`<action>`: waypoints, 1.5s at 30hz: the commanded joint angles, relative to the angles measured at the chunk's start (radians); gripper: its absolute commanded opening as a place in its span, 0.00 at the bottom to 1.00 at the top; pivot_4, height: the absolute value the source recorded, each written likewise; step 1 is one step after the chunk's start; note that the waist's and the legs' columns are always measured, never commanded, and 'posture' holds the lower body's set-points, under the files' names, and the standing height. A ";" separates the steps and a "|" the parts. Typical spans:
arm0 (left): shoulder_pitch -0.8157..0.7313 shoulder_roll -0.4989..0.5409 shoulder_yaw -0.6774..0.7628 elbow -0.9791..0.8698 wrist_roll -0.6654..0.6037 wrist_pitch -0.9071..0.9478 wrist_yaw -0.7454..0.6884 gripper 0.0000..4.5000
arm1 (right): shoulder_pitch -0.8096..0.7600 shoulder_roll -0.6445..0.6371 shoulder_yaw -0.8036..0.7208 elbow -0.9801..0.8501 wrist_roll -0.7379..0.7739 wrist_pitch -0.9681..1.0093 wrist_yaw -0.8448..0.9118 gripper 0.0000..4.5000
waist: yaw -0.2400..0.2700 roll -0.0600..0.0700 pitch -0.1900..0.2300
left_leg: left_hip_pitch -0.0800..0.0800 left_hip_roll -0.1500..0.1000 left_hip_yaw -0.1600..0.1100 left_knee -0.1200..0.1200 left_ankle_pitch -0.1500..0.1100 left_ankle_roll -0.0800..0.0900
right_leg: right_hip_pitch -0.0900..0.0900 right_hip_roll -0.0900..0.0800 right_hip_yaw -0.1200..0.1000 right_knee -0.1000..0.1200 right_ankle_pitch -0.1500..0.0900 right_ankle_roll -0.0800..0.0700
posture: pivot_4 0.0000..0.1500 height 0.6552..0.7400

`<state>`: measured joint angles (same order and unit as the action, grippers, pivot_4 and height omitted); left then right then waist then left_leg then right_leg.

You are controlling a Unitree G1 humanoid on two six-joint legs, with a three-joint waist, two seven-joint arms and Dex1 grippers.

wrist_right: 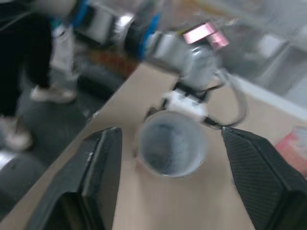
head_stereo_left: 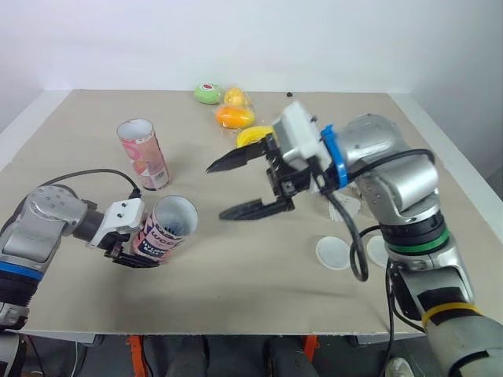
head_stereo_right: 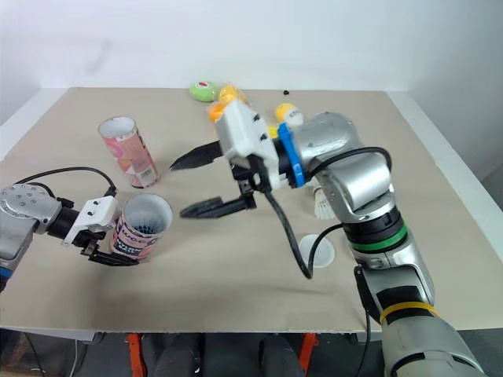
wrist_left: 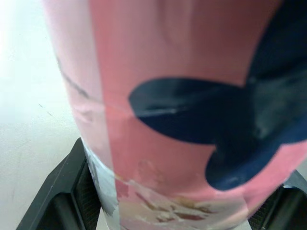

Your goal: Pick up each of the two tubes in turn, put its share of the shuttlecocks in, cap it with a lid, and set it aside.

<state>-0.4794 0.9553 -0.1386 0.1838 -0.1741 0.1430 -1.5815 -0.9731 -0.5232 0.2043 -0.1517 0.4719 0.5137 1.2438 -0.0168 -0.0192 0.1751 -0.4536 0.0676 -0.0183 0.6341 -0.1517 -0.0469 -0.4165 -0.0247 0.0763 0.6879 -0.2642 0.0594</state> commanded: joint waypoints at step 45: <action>0.064 -0.032 -0.010 -0.045 0.017 0.016 0.002 0.74 | 0.149 0.275 -0.078 0.577 -0.484 -0.083 -0.853 0.45 | -0.002 0.002 -0.001 | -0.003 -0.003 0.001 0.001 0.001 0.001 | -0.005 0.000 0.003 0.007 -0.003 0.003 | 1.00 0.43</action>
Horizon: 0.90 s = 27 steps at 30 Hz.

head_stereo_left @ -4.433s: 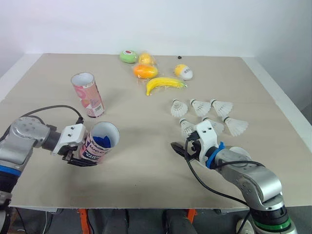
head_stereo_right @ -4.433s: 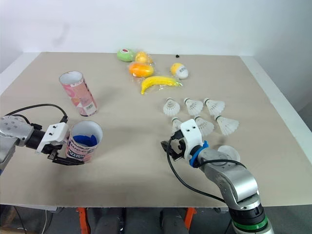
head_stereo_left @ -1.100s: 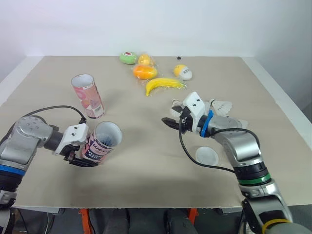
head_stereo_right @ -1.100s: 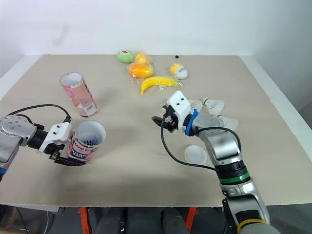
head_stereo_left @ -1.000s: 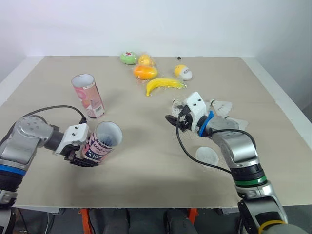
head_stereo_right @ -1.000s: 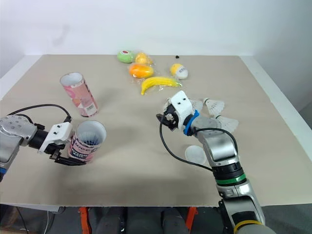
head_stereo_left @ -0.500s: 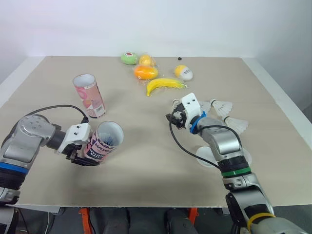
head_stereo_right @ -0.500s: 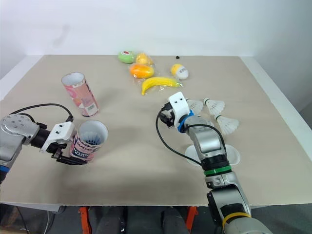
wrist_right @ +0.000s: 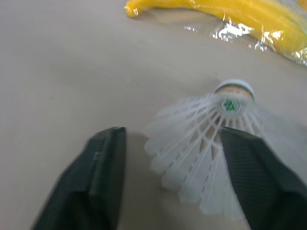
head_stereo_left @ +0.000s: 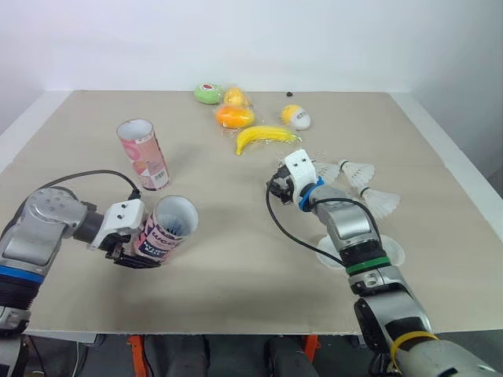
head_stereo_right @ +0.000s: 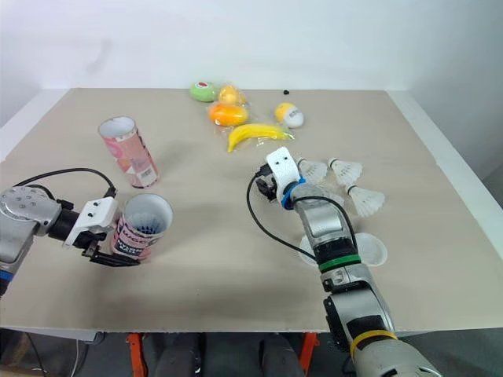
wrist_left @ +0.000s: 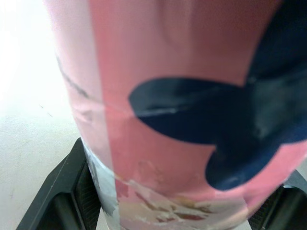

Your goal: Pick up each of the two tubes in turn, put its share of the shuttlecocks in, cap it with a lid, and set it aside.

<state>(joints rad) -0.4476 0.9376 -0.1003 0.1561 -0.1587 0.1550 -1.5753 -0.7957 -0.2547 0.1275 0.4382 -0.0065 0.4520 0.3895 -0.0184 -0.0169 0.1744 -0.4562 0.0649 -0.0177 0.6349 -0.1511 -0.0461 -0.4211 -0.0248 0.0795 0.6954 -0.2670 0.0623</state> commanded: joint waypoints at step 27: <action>0.023 -0.030 -0.054 0.006 0.014 -0.014 -0.014 0.74 | -0.038 -0.383 0.127 -0.755 0.269 -0.125 0.819 0.00 | 0.000 0.002 0.000 | -0.001 -0.001 0.000 0.000 0.000 0.000 | 0.000 -0.001 0.000 0.000 -0.003 -0.001 | 1.00 0.43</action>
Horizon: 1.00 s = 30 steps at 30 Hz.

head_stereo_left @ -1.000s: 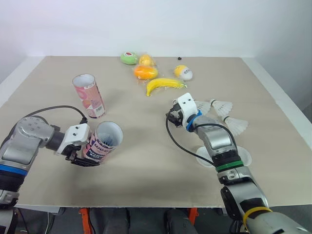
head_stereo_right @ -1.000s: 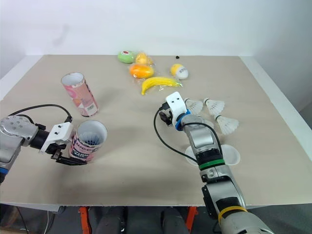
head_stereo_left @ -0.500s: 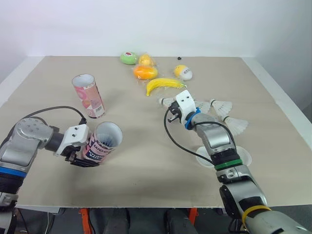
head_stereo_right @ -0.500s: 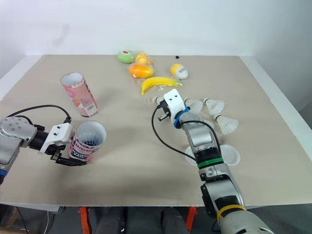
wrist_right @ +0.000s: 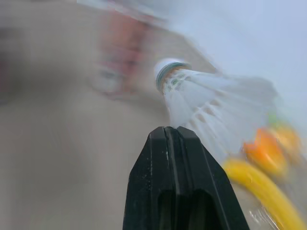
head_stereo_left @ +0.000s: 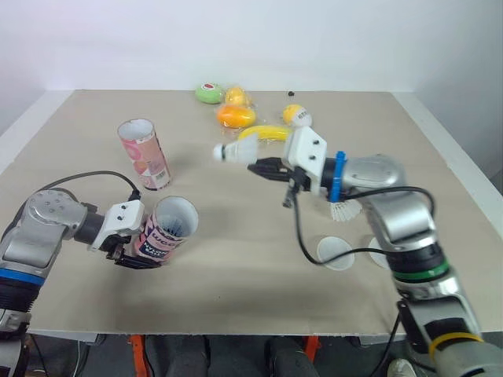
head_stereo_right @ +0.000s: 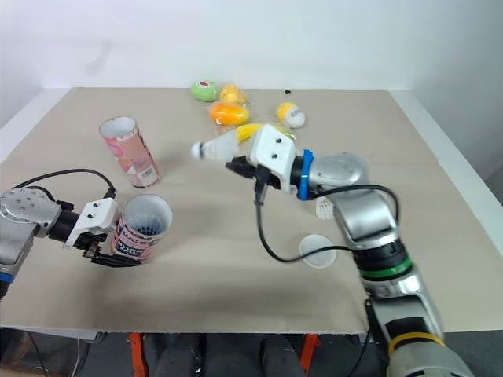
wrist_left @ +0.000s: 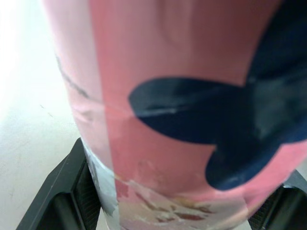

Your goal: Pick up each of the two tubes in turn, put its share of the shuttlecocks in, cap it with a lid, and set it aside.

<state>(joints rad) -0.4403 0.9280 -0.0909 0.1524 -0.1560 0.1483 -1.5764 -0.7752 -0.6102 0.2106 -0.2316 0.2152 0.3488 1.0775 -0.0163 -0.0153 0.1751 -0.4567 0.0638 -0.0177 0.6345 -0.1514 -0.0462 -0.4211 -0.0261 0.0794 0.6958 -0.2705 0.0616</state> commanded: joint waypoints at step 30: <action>0.010 -0.015 -0.065 -0.012 0.006 0.012 -0.021 0.74 | 0.201 -0.029 -0.352 -0.226 0.266 0.350 -0.078 0.96 | 0.016 -0.004 -0.003 | 0.001 0.000 -0.001 0.000 0.000 -0.001 | 0.002 -0.001 -0.002 0.001 -0.001 -0.003 | 1.00 0.43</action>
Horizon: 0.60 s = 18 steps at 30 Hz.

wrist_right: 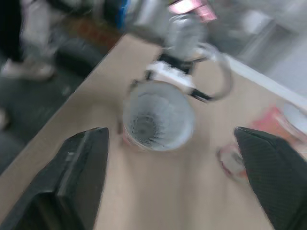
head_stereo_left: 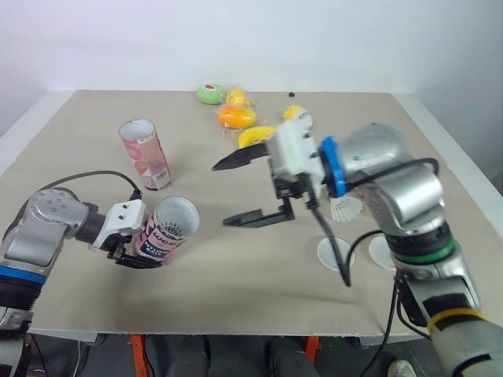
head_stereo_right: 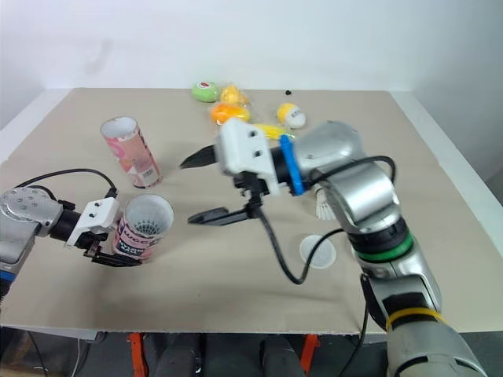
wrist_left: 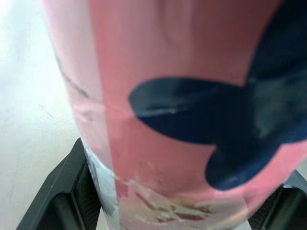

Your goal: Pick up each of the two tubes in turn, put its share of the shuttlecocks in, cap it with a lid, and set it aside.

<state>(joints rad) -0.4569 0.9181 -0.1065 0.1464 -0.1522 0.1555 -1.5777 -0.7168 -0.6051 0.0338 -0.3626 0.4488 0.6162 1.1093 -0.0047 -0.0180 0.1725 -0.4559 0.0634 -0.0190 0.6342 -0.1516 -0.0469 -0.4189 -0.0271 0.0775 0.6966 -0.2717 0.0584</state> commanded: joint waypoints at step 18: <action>-0.048 -0.051 -0.113 0.059 -0.020 -0.013 -0.037 0.74 | 0.618 0.024 -0.335 -0.178 -0.041 0.240 -0.595 0.96 | 0.009 0.008 -0.005 | 0.010 -0.001 0.003 0.004 -0.005 0.004 | 0.011 0.001 0.006 -0.006 -0.006 0.001 | 1.00 0.43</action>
<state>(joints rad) -0.5168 0.8788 -0.1823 0.2096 -0.1752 0.1386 -1.6015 -0.0771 -0.5824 -0.3026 -0.5521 0.4200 0.8473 0.5533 0.0040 -0.0096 0.1677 -0.4463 0.0623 -0.0154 0.6376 -0.1563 -0.0430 -0.4078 -0.0258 0.0843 0.6886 -0.2774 0.0590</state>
